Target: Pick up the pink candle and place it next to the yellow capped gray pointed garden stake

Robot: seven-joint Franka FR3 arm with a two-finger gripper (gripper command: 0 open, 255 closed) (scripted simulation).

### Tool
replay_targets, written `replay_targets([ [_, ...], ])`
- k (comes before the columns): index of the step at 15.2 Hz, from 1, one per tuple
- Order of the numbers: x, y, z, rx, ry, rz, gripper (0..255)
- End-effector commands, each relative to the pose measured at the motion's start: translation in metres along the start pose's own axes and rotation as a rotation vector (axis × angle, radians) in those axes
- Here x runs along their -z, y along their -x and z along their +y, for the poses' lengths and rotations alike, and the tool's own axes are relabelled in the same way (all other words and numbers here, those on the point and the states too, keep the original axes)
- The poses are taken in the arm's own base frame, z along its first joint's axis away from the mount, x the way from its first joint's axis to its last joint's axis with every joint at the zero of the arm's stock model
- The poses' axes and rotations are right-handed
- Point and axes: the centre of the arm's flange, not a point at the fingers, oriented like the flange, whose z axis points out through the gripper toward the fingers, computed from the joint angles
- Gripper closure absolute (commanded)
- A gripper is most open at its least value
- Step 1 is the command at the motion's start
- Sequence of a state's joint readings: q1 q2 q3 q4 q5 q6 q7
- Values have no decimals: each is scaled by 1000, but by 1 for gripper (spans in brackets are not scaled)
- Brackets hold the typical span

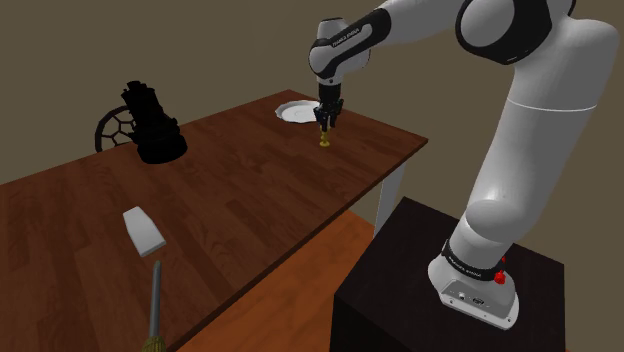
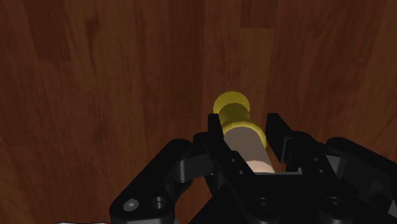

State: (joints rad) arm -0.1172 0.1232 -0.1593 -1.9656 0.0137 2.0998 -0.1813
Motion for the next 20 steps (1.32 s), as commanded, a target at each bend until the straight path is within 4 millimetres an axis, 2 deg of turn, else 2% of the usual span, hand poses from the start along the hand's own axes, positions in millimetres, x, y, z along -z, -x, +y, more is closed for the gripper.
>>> replay_targets([
  [1,10,1,0,0,0,0,255],
  [20,110,0,1,0,0,0,255],
])
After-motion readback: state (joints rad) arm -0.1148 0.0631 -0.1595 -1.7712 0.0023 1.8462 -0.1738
